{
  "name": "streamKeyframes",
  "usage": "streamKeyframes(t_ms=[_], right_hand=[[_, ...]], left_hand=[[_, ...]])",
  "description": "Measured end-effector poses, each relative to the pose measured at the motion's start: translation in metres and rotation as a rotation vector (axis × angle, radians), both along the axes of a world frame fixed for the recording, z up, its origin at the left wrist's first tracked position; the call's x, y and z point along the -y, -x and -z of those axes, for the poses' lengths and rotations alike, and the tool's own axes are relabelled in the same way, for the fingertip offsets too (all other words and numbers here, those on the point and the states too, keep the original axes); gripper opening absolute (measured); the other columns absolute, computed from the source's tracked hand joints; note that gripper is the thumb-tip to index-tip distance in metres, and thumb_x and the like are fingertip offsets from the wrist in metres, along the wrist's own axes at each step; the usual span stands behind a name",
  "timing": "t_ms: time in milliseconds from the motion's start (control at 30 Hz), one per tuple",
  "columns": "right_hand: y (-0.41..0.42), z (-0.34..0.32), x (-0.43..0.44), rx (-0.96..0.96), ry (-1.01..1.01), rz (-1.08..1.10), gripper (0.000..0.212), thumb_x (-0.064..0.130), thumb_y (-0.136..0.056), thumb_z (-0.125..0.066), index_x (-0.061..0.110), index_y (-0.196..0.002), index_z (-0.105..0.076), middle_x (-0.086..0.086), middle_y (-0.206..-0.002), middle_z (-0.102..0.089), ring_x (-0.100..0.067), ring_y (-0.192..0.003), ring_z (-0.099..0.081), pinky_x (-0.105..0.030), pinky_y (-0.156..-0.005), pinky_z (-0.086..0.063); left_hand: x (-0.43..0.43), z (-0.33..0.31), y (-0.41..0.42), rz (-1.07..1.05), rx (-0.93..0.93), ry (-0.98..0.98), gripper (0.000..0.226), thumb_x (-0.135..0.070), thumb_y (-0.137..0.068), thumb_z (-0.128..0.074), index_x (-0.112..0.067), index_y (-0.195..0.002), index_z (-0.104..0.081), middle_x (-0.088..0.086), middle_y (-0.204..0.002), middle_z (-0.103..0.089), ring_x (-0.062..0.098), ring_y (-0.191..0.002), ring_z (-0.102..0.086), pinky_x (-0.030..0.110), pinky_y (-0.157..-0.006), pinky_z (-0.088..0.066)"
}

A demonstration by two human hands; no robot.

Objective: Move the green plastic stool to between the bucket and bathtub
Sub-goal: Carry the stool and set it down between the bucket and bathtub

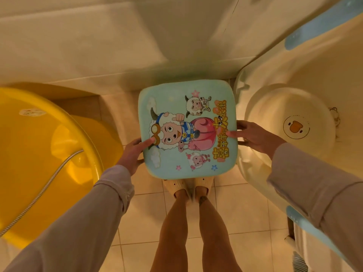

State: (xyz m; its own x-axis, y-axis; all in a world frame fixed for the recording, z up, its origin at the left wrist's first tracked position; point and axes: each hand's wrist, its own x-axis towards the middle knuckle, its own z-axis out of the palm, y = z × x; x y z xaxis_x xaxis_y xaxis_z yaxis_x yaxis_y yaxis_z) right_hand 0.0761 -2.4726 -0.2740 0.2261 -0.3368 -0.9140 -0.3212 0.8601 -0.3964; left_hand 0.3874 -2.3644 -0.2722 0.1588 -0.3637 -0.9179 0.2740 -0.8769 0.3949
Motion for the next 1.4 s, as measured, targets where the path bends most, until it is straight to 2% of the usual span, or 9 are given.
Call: streamKeyframes(t_ms=[133,400,633,867,1033,1167,1233,1300,1400], right_hand=[[-0.001,0.005,0.009,-0.002,-0.036,-0.050,0.046,0.010,-0.070,-0.072,0.017,-0.113,-0.056,0.005,-0.097,-0.067,-0.017,-0.097,-0.061,-0.041,-0.100,-0.042],[0.008,-0.007,0.030,-0.051,-0.016,-0.108,0.034,0.009,-0.074,-0.070,0.016,-0.106,-0.058,0.006,-0.095,-0.065,-0.012,-0.089,-0.060,-0.032,-0.066,-0.049],[0.032,-0.014,0.061,-0.108,-0.002,-0.111,0.046,0.008,-0.078,-0.065,0.011,-0.121,-0.052,0.003,-0.099,-0.064,-0.020,-0.106,-0.056,-0.045,-0.089,-0.045],[0.034,-0.017,0.066,-0.121,-0.016,-0.105,0.048,0.007,-0.079,-0.064,0.009,-0.124,-0.050,-0.001,-0.107,-0.063,-0.021,-0.106,-0.056,-0.044,-0.077,-0.049],[0.038,-0.016,0.055,-0.159,0.047,-0.082,0.053,0.012,-0.080,-0.064,0.005,-0.130,-0.048,-0.012,-0.130,-0.057,-0.026,-0.116,-0.054,-0.048,-0.104,-0.040],[0.031,-0.021,0.042,-0.227,0.163,-0.010,0.057,0.016,-0.081,-0.064,0.004,-0.133,-0.043,-0.012,-0.127,-0.057,-0.027,-0.118,-0.053,-0.049,-0.104,-0.040],[0.028,-0.024,0.027,-0.310,0.244,0.023,0.045,0.021,-0.084,-0.060,0.002,-0.124,-0.049,-0.008,-0.113,-0.058,-0.023,-0.108,-0.053,-0.045,-0.097,-0.045],[0.028,-0.029,0.006,-0.369,0.285,0.124,0.023,0.019,-0.088,-0.054,0.005,-0.107,-0.055,-0.006,-0.093,-0.059,-0.024,-0.097,-0.053,-0.037,-0.078,-0.049],[0.035,-0.040,-0.036,-0.427,0.176,0.430,0.011,0.008,-0.088,-0.049,0.003,-0.085,-0.058,-0.004,-0.068,-0.055,-0.021,-0.077,-0.056,-0.022,-0.055,-0.049]], left_hand=[[0.003,0.004,-0.005,0.003,-0.004,-0.017,0.024,-0.023,-0.080,-0.064,-0.015,-0.102,-0.060,-0.001,-0.094,-0.067,0.017,-0.091,-0.060,0.034,-0.075,-0.051],[0.021,0.001,0.010,-0.071,-0.059,0.010,0.005,-0.019,-0.080,-0.064,-0.022,-0.084,-0.065,-0.006,-0.084,-0.071,0.012,-0.084,-0.063,0.029,-0.064,-0.049],[0.051,0.001,0.035,-0.056,-0.116,0.024,0.028,-0.018,-0.079,-0.066,-0.011,-0.106,-0.062,0.001,-0.096,-0.068,0.016,-0.087,-0.062,0.031,-0.068,-0.050],[0.054,0.003,0.044,-0.153,-0.107,-0.001,0.027,-0.015,-0.079,-0.065,-0.011,-0.106,-0.059,0.000,-0.093,-0.066,0.014,-0.085,-0.061,0.031,-0.070,-0.049],[0.055,0.005,0.049,-0.065,-0.072,0.000,0.032,-0.019,-0.080,-0.065,-0.011,-0.110,-0.059,-0.002,-0.091,-0.065,0.014,-0.084,-0.059,0.031,-0.070,-0.049],[0.056,-0.001,0.049,0.127,0.044,0.026,0.043,-0.030,-0.082,-0.061,-0.008,-0.118,-0.056,0.003,-0.106,-0.063,0.014,-0.087,-0.058,0.027,-0.076,-0.046],[0.054,-0.004,0.050,0.254,0.190,0.062,0.047,-0.035,-0.083,-0.059,-0.007,-0.121,-0.055,0.005,-0.113,-0.062,0.013,-0.088,-0.059,0.022,-0.073,-0.043],[0.049,-0.007,0.051,0.360,0.304,0.078,0.056,-0.033,-0.084,-0.058,-0.006,-0.132,-0.046,0.011,-0.127,-0.058,0.024,-0.107,-0.058,0.027,-0.084,-0.043],[0.033,-0.018,0.051,0.599,0.374,0.026,0.053,-0.025,-0.086,-0.057,-0.005,-0.133,-0.043,0.016,-0.128,-0.058,0.032,-0.116,-0.054,0.032,-0.088,-0.040]])
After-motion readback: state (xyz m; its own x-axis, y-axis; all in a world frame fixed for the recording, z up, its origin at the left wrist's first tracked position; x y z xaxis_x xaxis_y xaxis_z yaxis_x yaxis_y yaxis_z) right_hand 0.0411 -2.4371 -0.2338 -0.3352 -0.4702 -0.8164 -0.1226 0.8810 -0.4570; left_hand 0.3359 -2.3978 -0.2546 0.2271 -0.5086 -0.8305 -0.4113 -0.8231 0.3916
